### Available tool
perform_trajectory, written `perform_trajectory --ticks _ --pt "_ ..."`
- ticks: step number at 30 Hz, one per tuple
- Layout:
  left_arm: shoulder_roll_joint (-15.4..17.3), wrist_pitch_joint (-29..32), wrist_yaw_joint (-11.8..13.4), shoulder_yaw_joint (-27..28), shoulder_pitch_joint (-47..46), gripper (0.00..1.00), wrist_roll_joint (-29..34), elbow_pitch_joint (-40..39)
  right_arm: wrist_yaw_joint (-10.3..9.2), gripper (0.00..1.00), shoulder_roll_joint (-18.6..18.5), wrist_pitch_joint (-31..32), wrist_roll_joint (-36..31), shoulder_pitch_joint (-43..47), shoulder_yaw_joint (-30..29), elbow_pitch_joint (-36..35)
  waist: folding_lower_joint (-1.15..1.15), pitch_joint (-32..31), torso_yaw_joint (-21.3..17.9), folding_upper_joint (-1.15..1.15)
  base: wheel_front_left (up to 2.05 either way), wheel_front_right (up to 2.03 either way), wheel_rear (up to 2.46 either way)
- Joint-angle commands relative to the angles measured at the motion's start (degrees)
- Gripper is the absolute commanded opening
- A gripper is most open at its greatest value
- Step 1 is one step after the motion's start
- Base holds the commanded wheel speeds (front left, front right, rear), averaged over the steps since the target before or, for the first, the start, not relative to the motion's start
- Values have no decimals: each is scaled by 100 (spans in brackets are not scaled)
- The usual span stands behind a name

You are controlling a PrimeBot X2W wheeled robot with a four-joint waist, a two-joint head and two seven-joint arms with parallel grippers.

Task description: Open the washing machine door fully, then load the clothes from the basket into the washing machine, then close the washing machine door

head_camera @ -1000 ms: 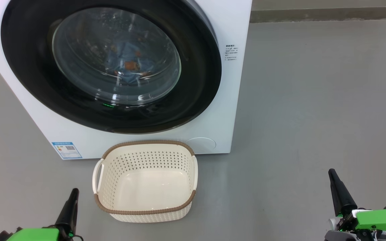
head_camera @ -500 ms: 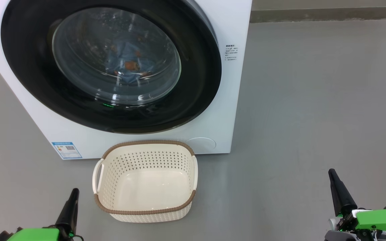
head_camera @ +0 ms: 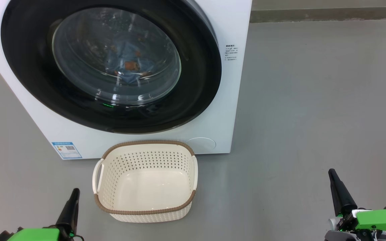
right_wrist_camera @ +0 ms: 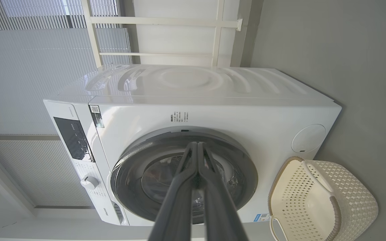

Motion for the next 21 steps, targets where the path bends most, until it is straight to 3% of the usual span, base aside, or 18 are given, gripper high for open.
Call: perform_trajectory --ticks 1,21 --pt "88 22 -15 206 -266 0 34 -108 8 0 -19 51 16 -194 124 -172 0 0 0 0 0 0 0" --pt "78 33 -15 219 -267 0 46 -107 8 0 -19 51 16 -194 124 -172 0 0 0 0 0 0 0"
